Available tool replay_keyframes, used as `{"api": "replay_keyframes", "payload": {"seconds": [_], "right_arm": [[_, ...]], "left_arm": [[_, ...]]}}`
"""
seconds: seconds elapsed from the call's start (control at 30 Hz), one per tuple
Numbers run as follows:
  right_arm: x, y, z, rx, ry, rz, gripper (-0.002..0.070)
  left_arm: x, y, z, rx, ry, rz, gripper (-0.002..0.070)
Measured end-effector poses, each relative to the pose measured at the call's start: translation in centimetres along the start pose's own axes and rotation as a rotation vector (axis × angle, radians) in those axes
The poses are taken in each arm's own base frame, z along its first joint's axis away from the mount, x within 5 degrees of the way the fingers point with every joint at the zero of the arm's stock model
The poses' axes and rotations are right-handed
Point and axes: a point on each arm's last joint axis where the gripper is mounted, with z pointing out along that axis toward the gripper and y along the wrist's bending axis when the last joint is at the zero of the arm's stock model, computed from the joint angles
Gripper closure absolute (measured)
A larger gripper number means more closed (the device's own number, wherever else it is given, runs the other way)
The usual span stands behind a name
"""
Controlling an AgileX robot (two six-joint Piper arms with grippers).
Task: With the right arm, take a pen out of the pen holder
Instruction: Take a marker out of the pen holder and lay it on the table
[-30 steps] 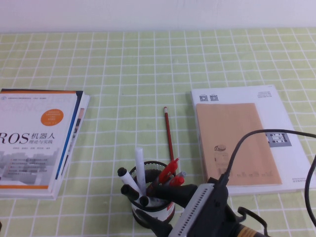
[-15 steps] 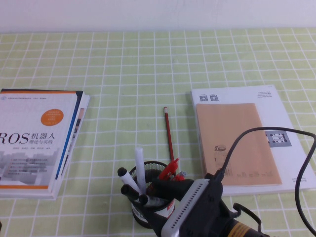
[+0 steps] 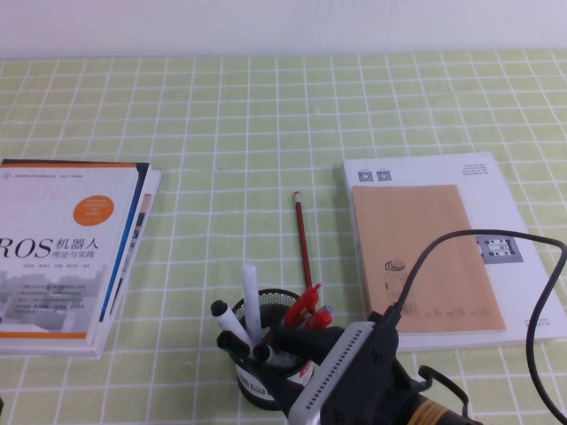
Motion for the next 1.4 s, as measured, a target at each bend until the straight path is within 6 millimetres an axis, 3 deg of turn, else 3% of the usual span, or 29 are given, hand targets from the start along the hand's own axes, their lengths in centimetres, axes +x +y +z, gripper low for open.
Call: {"api": "replay_keyframes", "payload": {"seconds": [0.53, 0.83, 1.13, 1.4], "right_arm": [[-0.2, -0.1, 0.0, 0.007, -0.02, -0.008, 0.0561], [-0.9, -0.1, -0.1, 0.006, -0.038, -0.002, 0.0561], [-4.2, -0.5, -1.7, 0.013, -0.141, 0.033, 0.0561], [-10.7, -1.0, -2.6, 0.026, -0.155, 0.044, 0.0562]], "left_arm": [[0.0, 0.0, 0.0, 0.0, 0.0, 0.0, 0.0683], [0.0, 0.0, 0.0, 0.0, 0.0, 0.0, 0.0683], [0.0, 0.0, 0.0, 0.0, 0.0, 0.0, 0.0683], [0.0, 0.0, 0.0, 0.0, 0.0, 0.0, 0.0683]]}}
